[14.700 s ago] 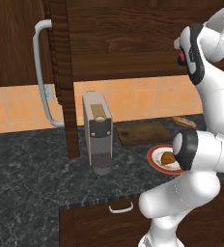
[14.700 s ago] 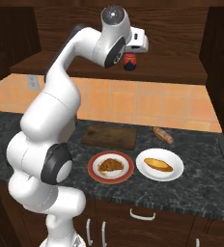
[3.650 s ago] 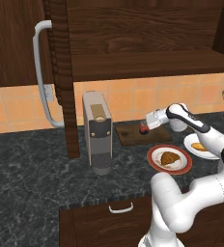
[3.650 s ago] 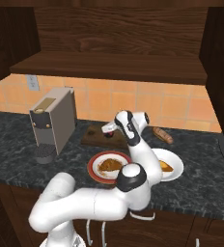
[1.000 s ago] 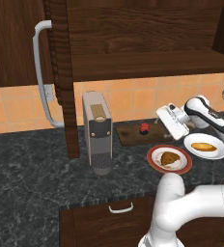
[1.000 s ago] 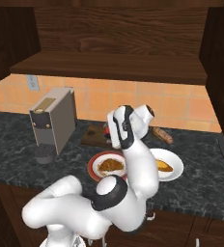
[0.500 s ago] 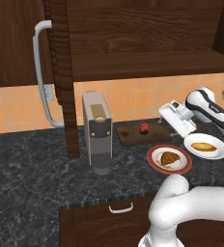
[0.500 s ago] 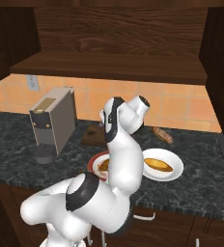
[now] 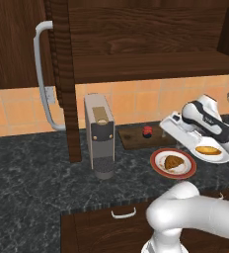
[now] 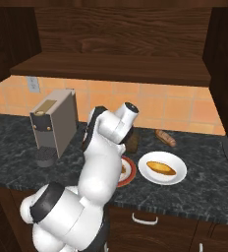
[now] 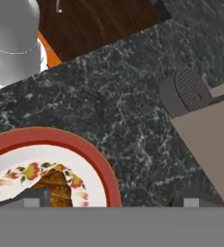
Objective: From the different types of pastries on the counter, select a croissant and place it on the cutting board. Then retrieve a jar of jam from the cabinet and place it alongside the croissant on the cutting board.
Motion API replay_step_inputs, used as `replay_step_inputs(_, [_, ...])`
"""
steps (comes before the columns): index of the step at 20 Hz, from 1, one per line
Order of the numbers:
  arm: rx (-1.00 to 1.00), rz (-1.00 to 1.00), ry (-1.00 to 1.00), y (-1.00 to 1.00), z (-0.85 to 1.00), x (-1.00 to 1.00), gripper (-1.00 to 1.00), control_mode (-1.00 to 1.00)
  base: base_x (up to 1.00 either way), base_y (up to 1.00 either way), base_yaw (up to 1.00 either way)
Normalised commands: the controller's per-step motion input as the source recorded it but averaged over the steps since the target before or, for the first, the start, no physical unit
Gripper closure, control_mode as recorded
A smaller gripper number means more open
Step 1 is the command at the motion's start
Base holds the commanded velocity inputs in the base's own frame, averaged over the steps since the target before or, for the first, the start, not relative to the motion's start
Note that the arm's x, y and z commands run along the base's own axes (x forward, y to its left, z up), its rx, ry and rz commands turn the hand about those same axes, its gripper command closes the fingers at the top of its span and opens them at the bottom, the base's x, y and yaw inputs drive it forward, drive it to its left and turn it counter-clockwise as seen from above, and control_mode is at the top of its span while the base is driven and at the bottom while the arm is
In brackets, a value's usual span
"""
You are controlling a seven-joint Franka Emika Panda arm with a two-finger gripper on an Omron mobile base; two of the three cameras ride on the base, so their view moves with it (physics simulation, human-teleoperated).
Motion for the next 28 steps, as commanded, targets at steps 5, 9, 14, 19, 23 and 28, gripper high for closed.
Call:
replay_step_inputs(5, [-0.06, 0.07, 0.0, -0.13, -0.22, -0.02, -1.0, -1.0, 0.0, 0.0, 0.0])
replay_step_inputs(9, [-0.08, 0.1, 0.0, -0.21, -0.27, 0.18, -1.0, -1.0, 0.0, 0.0, 0.0])
replay_step_inputs(14, [-0.05, 0.13, 0.0, -0.26, -0.14, 0.28, -1.0, -1.0, 0.0, 0.0, 0.0])
replay_step_inputs(19, [-0.03, 0.16, 0.0, -0.28, -0.06, 0.24, -1.0, -1.0, 0.0, 0.0, 0.0])
replay_step_inputs(23, [-0.03, 0.16, 0.0, -0.35, -0.14, 0.02, -1.0, -1.0, 0.0, 0.0, 0.0])
replay_step_inputs(28, [-0.03, 0.04, 0.0, -0.02, -0.14, -0.13, -1.0, -1.0, 0.0, 0.0, 0.0])
